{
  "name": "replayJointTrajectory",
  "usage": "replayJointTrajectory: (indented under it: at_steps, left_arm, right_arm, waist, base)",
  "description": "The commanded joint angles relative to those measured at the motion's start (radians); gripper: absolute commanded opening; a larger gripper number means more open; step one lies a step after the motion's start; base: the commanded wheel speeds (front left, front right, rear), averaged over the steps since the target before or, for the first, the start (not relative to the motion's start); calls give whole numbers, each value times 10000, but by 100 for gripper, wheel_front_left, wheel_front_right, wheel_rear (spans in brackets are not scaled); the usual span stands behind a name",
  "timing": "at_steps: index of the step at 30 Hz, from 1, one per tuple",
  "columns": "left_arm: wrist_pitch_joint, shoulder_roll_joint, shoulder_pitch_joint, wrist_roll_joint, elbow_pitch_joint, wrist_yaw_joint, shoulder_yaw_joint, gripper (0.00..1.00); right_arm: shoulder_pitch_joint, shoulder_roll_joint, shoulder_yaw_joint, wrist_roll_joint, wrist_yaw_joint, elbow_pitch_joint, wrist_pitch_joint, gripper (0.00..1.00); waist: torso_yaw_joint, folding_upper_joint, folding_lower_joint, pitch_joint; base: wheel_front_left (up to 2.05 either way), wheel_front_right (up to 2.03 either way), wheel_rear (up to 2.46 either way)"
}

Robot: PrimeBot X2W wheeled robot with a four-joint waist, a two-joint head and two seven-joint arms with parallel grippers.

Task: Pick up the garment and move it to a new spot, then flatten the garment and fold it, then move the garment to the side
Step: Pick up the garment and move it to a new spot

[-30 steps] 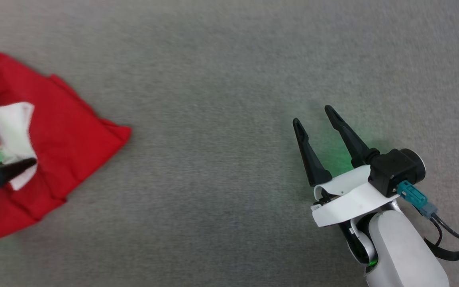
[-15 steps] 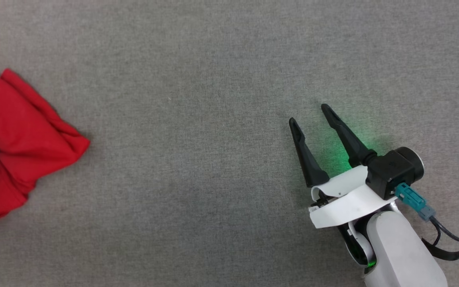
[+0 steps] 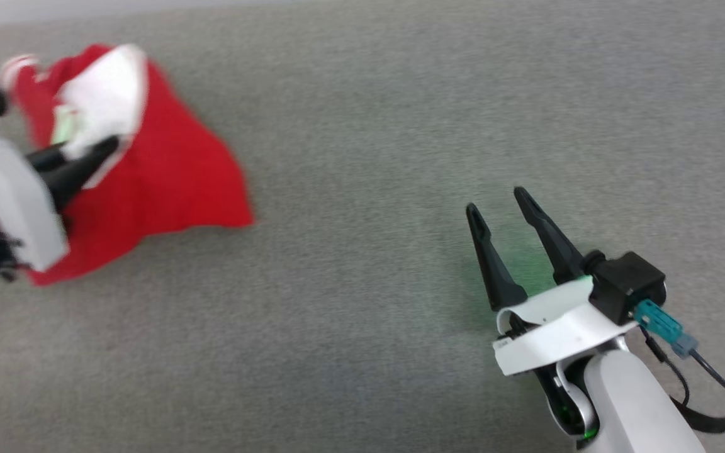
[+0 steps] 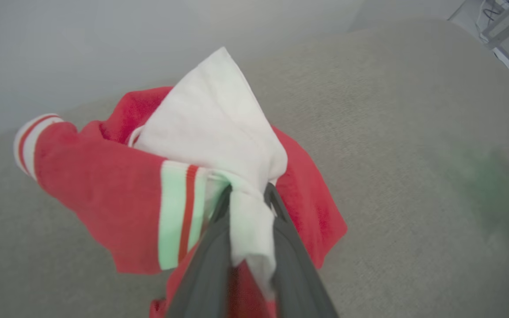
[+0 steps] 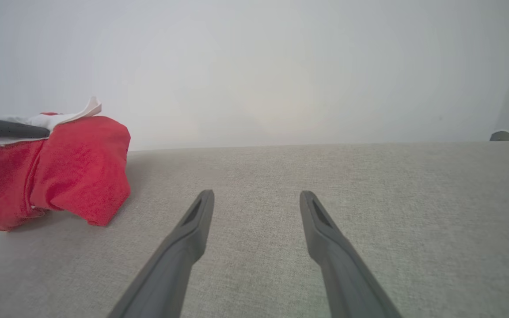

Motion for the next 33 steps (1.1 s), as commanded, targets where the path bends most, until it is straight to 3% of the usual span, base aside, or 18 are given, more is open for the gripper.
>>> replayJointTrajectory:
  at_steps: [1,9,15,25,33]
  left_arm:
    - [-64,-31,-316,204,-491,1,-232,0]
    - [147,-253,-1721,1004,-3114,3,-1622,0]
    - [398,-666,-1822,1417,-3973,3,-2204,0]
    - [813,-1179,-498,1915,-2485,3,-2383,0]
    - [2019,-1195,510,2214,-1200,87,-2593,0]
  right_arm:
    - [234,-17,-46,125,-3,-71,-7,100]
    - [868,-3,-258,675,-3,-910,-7,100]
    - [1450,7,-304,1142,-3,-1612,-5,100]
    - [2071,4,36,1823,-3,-2475,-5,100]
    - [2274,7,233,1915,-3,-2826,-5,100]
  waist:
    - [-423,0,0,-153]
    - [-1735,0,0,319]
    - [-2824,0,0,721]
    - [-4140,0,0,1317]
    - [-4458,0,0,1549]
  base:
    - [0,0,0]
    - [0,0,0]
    - [0,0,0]
    - [0,0,0]
    - [0,0,0]
